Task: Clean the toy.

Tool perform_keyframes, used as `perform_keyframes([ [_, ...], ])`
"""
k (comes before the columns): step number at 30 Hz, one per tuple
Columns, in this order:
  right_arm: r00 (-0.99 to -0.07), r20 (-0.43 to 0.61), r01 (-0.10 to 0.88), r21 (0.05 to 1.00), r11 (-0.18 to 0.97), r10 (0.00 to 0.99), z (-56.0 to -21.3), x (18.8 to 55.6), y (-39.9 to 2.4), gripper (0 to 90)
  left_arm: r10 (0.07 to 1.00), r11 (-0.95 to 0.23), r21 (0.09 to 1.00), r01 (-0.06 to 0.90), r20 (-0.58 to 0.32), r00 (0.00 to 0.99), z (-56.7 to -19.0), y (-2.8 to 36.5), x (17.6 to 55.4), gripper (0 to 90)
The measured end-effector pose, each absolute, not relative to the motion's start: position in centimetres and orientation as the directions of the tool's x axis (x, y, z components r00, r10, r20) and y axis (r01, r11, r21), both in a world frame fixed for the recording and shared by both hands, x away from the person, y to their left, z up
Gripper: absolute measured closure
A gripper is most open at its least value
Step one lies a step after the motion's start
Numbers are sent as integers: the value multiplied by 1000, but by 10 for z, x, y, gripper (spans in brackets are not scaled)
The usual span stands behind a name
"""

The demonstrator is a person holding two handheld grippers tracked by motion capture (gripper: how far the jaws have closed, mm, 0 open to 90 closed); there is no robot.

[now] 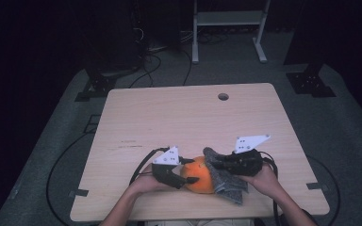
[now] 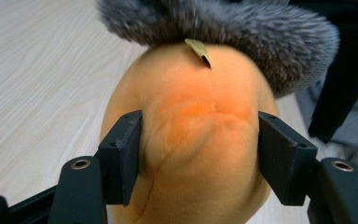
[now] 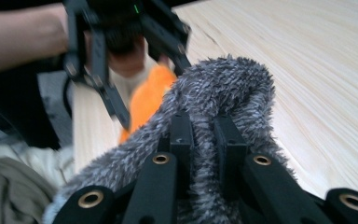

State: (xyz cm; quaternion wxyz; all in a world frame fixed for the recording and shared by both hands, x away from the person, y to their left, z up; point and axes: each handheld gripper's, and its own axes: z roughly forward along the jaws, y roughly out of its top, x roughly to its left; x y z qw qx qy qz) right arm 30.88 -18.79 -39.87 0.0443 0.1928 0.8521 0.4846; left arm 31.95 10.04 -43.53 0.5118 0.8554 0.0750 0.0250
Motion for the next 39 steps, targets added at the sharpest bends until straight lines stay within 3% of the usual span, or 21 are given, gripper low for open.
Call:
perform_keyframes([
  [6, -895, 117, 325, 831, 451, 430, -405, 306, -211, 796, 159, -445, 890, 103, -35, 987, -433, 95, 320, 369],
  [14, -930, 65, 226, 878, 423, 361, -387, 297, -190, 795, 187, -454, 888, 77, 11, 982, -426, 76, 316, 408],
  [22, -892, 125, 312, 864, 394, 433, -401, 306, -213, 795, 220, -411, 906, 105, -14, 975, -423, 75, 320, 445],
  [29, -920, 76, 208, 926, 315, 385, -371, 297, -201, 795, 229, -434, 900, 53, 53, 972, -400, 71, 314, 476],
  [34, -923, 64, 205, 915, 346, 378, -376, 304, -186, 796, 224, -462, 885, 51, 61, 973, -398, 78, 314, 487],
  [37, -912, 98, 255, 896, 363, 398, -395, 312, -185, 797, 230, -456, 886, 81, 30, 973, -408, 81, 319, 479],
  [39, -904, 139, 289, 895, 338, 405, -406, 315, -189, 798, 224, -434, 898, 67, 35, 974, -412, 83, 320, 378],
])
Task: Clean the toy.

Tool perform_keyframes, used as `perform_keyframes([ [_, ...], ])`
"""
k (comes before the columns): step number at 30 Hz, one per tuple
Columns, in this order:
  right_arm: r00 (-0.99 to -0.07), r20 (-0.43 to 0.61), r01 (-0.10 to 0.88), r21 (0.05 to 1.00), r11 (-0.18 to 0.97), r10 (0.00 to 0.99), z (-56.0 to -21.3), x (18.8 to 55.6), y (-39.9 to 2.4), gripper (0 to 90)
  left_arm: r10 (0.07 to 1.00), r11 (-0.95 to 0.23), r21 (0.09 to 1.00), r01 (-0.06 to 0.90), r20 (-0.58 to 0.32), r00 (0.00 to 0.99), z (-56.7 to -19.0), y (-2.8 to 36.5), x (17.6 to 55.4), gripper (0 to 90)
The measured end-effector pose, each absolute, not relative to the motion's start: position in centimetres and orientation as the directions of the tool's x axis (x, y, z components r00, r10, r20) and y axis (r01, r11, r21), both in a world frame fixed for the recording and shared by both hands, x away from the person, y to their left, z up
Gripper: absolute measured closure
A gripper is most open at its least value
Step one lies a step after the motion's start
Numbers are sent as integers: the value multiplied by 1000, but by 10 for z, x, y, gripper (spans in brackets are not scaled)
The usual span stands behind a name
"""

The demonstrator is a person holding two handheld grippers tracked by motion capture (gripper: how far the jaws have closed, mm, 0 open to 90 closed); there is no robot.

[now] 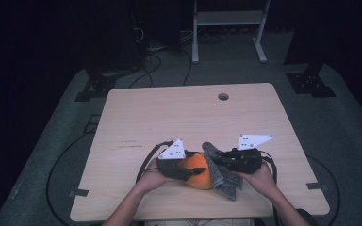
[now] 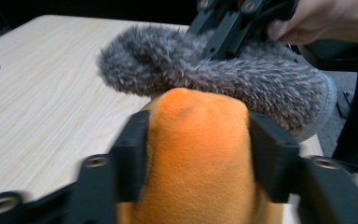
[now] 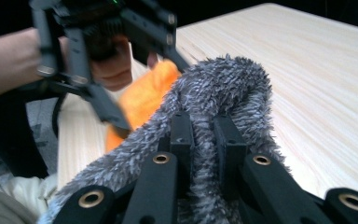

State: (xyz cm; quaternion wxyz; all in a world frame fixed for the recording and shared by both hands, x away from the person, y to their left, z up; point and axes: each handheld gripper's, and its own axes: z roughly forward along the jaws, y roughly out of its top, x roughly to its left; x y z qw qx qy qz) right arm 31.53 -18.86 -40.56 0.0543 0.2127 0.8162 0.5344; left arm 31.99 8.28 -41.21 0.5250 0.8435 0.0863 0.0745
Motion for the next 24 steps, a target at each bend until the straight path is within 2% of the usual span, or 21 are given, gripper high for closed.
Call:
perform_keyframes([
  [2, -901, 133, 292, 891, 349, 413, -408, 315, -190, 798, 231, -416, 904, 96, 2, 973, -413, 84, 322, 220],
  [4, -901, 123, 288, 888, 359, 417, -408, 313, -192, 798, 237, -424, 897, 124, -22, 971, -416, 87, 326, 137],
  [8, -900, 114, 287, 882, 373, 421, -413, 309, -193, 797, 233, -421, 894, 155, -59, 971, -422, 93, 330, 89],
  [10, -899, 117, 291, 880, 375, 422, -416, 308, -193, 797, 214, -415, 888, 198, -116, 970, -426, 99, 335, 76],
  [13, -900, 116, 288, 882, 373, 421, -418, 305, -193, 797, 196, -390, 898, 202, -134, 971, -432, 104, 334, 113],
  [15, -899, 115, 288, 882, 373, 423, -419, 305, -192, 797, 205, -381, 905, 188, -116, 972, -434, 105, 332, 199],
  [17, -896, 129, 299, 883, 361, 425, -419, 308, -193, 797, 214, -376, 905, 199, -124, 969, -433, 105, 332, 247],
  [24, -900, 148, 304, 887, 348, 409, -420, 311, -192, 795, 224, -389, 901, 192, -110, 968, -432, 107, 330, 245],
])
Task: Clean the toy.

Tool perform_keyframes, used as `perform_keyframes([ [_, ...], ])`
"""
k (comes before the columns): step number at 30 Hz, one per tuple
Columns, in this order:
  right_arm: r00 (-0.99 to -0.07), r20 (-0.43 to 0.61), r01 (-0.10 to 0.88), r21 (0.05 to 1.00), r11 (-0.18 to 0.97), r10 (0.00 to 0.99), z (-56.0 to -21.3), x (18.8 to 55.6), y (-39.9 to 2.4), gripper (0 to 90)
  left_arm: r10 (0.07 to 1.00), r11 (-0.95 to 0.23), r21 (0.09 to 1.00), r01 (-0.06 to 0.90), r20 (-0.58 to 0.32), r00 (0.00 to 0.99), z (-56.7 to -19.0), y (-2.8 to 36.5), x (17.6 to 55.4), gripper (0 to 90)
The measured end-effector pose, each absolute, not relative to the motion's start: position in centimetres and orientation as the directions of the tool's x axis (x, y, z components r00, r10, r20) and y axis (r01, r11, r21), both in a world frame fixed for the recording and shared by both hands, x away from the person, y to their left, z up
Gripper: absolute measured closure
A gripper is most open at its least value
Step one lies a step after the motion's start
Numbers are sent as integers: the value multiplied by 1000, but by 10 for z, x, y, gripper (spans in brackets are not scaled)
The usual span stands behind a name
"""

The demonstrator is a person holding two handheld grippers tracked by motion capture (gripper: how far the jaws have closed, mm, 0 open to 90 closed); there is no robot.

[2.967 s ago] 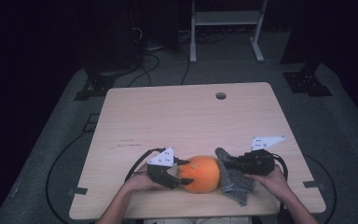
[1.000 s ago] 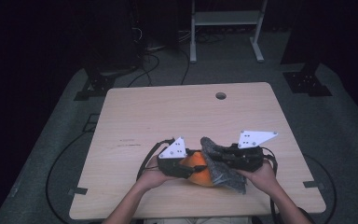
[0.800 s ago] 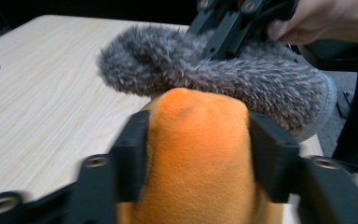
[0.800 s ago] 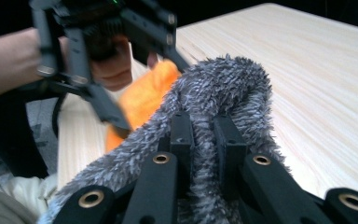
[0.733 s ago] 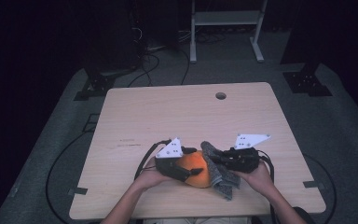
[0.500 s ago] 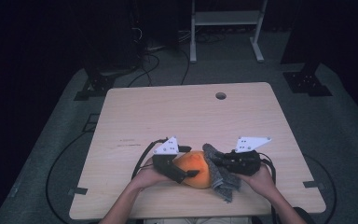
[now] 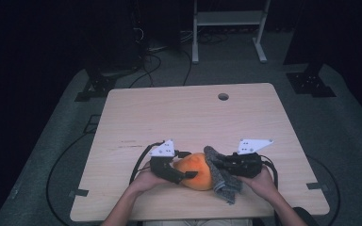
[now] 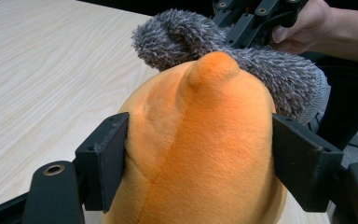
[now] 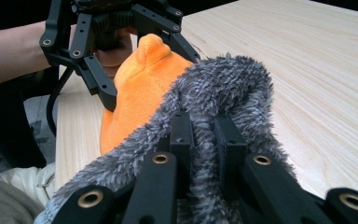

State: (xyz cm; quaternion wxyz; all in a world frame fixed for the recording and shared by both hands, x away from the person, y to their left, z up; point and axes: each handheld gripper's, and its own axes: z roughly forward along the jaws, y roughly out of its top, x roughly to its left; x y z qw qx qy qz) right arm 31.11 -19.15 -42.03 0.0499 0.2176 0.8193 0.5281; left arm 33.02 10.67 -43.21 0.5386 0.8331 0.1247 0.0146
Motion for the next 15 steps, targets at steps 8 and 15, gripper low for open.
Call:
perform_keyframes([
  [8, -903, 167, 309, 893, 329, 395, -417, 311, -195, 794, 241, -392, 902, 179, -87, 967, -429, 107, 325, 292],
  [15, -932, 147, 256, 915, 313, 332, -402, 307, -178, 794, 239, -400, 903, 154, -59, 969, -430, 102, 324, 351],
])
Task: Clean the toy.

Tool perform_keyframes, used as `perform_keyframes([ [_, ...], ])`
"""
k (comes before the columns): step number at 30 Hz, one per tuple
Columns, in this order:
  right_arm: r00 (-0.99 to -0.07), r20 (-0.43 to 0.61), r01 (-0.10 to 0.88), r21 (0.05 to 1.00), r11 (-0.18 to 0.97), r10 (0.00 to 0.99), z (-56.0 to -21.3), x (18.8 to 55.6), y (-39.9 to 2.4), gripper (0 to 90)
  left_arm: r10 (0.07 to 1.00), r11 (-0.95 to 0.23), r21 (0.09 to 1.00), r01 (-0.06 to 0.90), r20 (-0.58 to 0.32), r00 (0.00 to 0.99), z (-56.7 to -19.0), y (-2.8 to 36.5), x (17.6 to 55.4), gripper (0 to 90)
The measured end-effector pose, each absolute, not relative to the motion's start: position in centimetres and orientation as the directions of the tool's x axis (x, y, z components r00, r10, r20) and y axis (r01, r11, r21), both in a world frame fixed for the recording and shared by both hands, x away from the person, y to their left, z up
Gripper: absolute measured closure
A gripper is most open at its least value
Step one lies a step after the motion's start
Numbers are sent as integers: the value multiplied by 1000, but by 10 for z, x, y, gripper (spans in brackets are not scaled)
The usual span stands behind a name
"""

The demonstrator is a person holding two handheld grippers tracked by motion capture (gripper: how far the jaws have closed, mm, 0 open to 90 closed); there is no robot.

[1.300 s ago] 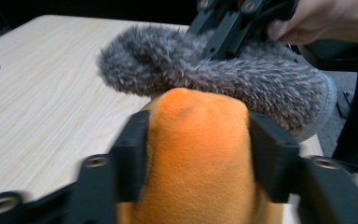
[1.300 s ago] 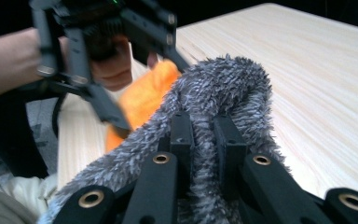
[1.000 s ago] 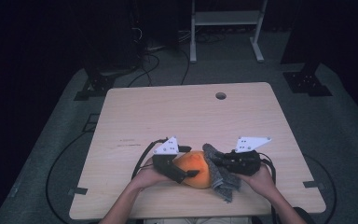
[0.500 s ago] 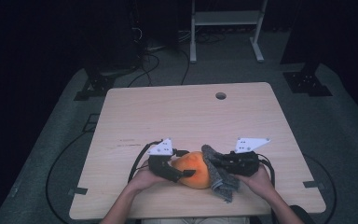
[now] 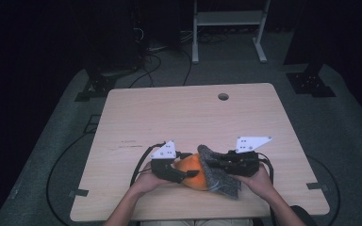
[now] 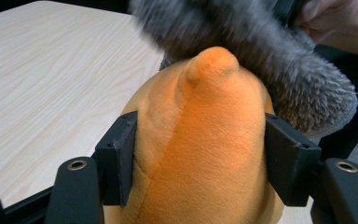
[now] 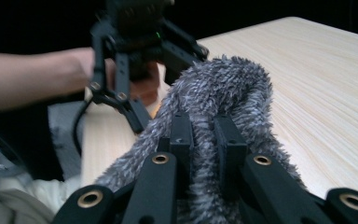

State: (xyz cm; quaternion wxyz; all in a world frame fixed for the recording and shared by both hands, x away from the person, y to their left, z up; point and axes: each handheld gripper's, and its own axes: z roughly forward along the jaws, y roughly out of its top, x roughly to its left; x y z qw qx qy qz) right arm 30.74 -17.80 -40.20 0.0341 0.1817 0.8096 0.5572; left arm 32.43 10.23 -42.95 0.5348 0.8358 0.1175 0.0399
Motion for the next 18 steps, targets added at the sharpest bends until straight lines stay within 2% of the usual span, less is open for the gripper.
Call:
perform_keyframes([
  [3, -924, 174, 286, 907, 310, 342, -408, 310, -182, 795, 231, -396, 905, 155, -65, 971, -430, 104, 326, 364],
  [9, -888, 170, 340, 869, 360, 426, -422, 309, -209, 795, 223, -392, 910, 134, -47, 974, -428, 99, 324, 370],
  [14, -908, 185, 312, 898, 311, 377, -406, 305, -210, 794, 214, -404, 909, 105, -17, 977, -426, 93, 322, 392],
  [18, -931, 145, 259, 909, 325, 336, -393, 305, -194, 792, 201, -417, 906, 73, 14, 980, -424, 89, 320, 395],
])
